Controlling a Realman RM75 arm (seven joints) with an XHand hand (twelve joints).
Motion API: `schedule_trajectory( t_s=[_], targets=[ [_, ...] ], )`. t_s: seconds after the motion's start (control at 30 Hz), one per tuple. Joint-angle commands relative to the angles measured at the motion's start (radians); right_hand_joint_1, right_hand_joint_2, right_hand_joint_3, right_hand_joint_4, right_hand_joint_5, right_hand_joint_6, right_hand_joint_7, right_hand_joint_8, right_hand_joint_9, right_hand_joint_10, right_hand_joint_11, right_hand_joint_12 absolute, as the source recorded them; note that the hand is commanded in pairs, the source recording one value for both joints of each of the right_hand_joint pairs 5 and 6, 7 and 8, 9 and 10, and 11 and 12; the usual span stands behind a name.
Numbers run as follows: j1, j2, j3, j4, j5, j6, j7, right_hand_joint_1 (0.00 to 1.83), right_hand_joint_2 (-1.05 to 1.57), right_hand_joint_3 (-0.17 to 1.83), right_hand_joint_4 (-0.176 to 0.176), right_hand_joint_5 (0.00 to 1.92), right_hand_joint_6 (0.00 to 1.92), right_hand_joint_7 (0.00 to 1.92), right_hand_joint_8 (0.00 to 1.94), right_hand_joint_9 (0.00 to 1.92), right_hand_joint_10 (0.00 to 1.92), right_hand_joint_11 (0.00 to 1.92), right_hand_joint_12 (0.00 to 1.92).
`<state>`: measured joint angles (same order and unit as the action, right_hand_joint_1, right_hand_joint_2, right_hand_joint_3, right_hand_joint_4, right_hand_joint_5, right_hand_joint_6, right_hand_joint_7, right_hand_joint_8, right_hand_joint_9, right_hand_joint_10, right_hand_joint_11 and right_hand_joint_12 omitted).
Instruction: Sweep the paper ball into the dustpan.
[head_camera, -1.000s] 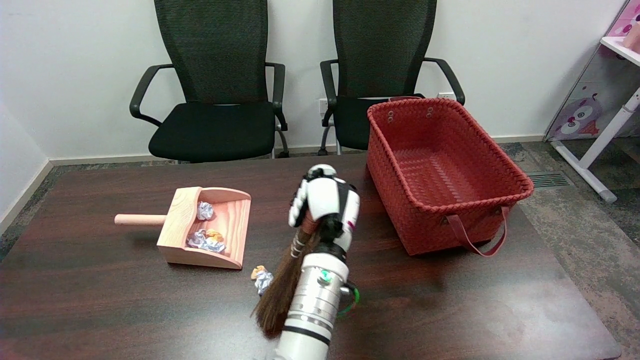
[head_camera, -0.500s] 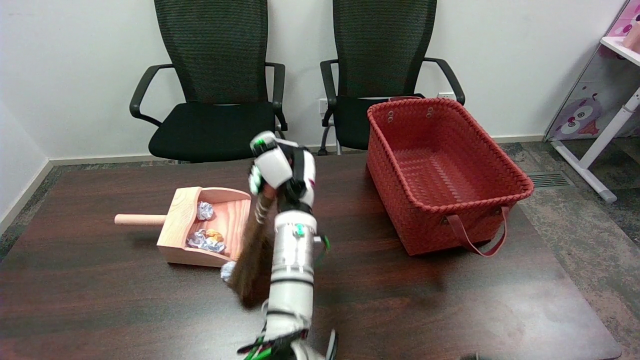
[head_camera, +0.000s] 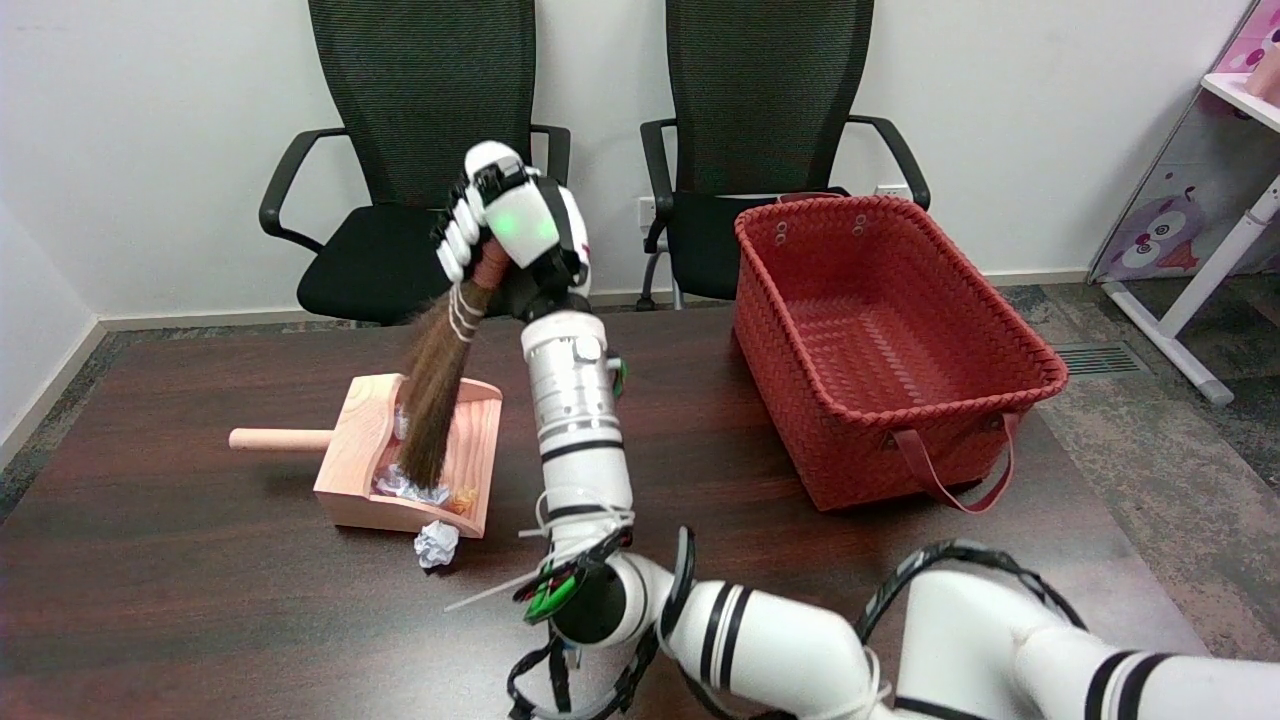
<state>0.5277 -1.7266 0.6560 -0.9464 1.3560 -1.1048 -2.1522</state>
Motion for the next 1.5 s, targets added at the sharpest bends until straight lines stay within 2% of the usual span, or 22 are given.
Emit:
schedule_trajectory(
  t_s=[0.03,0.1,0.3,0.47,0.57,0.7,1.03,1.27,1.5],
  targets=[
    [0.083,0.172,-0.119,-0.19,0.004,0.061,-0.094,0.69,0.81,1.41,-0.002,1.92,1.92,1.92,1.92,1.92,1.92,1.92,1.92],
    [0.066,0.195,-0.113,-0.256,0.009,0.075,-0.223,0.69,0.86,1.46,-0.001,1.92,1.92,1.92,1.92,1.92,1.92,1.92,1.92],
    [0.031,0.241,-0.118,-0.354,0.009,0.091,-0.396,0.67,0.98,1.52,0.002,1.92,1.92,1.92,1.92,1.92,1.92,1.92,1.92],
    [-0.014,0.294,-0.122,-0.451,-0.003,0.172,-0.408,0.66,1.33,1.51,0.016,1.92,1.92,1.92,1.92,1.92,1.92,1.92,1.92],
    [-0.032,0.314,-0.122,-0.5,-0.003,0.243,-0.408,0.65,1.43,1.58,0.026,1.92,1.92,1.92,1.92,1.92,1.92,1.92,1.92],
    [-0.058,0.319,-0.122,-0.511,-0.043,0.239,-0.408,0.63,1.55,1.65,0.042,1.92,1.92,1.92,1.92,1.92,1.92,1.92,1.92],
    [-0.112,0.404,-0.12,-0.623,-0.057,0.237,-0.408,0.68,1.57,1.71,0.041,1.92,1.92,1.92,1.92,1.92,1.92,1.92,1.92],
    [-0.15,0.375,-0.177,-0.641,-0.075,0.263,-0.408,0.68,1.57,1.75,0.045,1.92,1.92,1.92,1.92,1.92,1.92,1.92,1.92],
    [-0.272,0.361,-0.182,-0.732,-0.145,0.274,-0.408,0.68,1.57,1.8,0.048,1.92,1.92,1.92,1.92,1.92,1.92,1.92,1.92]
  ],
)
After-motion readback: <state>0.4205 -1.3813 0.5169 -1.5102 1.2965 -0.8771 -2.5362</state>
